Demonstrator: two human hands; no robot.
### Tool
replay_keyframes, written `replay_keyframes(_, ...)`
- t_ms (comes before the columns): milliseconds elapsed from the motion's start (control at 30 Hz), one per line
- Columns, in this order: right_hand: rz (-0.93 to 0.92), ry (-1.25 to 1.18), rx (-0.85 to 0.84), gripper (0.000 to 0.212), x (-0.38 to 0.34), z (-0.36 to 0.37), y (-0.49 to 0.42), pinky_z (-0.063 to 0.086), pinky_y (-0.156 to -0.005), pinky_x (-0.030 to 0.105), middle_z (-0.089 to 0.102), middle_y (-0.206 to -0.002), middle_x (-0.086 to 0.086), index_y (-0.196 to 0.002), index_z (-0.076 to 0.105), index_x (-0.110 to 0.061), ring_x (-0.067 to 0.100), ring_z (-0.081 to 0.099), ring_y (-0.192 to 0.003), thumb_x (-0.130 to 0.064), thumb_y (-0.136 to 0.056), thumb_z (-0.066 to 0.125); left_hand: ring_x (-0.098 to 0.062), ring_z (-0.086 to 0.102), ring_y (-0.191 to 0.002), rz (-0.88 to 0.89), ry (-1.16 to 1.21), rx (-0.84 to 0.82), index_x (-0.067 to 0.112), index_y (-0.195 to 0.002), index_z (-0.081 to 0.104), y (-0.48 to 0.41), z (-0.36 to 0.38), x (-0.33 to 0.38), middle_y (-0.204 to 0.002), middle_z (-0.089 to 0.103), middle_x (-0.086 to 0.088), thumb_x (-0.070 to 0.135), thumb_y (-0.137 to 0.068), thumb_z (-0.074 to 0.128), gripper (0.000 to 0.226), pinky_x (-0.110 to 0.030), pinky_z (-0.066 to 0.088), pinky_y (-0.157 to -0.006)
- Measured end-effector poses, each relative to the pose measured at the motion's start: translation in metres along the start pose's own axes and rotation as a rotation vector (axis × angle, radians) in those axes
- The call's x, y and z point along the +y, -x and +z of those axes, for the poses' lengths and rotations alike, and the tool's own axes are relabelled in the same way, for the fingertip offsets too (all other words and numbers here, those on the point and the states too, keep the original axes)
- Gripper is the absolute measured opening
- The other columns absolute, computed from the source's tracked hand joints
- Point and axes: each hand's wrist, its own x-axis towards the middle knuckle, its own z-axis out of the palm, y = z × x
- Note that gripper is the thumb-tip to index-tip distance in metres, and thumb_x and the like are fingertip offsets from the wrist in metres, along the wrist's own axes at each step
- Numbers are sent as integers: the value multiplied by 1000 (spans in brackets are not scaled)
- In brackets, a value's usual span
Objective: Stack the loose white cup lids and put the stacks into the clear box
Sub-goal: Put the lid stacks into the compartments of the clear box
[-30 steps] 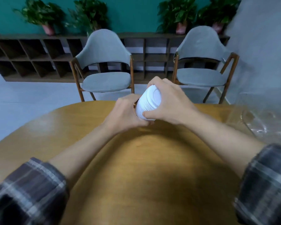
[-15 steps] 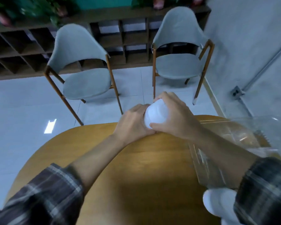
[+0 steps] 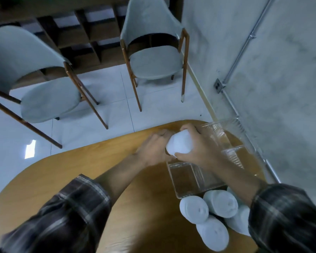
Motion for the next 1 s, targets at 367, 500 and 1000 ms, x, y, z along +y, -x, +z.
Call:
replay_keyframes(367, -48, 9, -61, 86, 43, 51, -26, 51, -76, 33, 50, -126, -4, -128, 49, -28, 24, 62, -101, -49, -58, 95, -21, -25, -159, -84, -170, -129, 42, -142, 57, -24, 32, -19, -172, -24, 2, 69, -74, 79, 76, -69, 0, -125)
replay_keyframes(500, -56, 86, -113, 91, 39, 64, -32, 47, -79, 31, 48, -130, 2, -133, 48, -24, 25, 62, -105, -47, -61, 97, -18, -27, -158, -134, -97, -294, 48, -156, 38, -19, 21, -31, -171, -30, 7, 75, -79, 71, 88, -67, -5, -125)
replay_keyframes(1000, 60, 258, -204, 102, 26, 90, -43, 57, -96, 49, 45, -141, 5, -144, 30, -31, 33, 46, -136, -44, -66, 94, -12, 14, -159, -134, 71, -230, 53, -155, 34, 27, -22, -54, -171, 1, 24, 65, -91, 67, 73, -46, 23, -128)
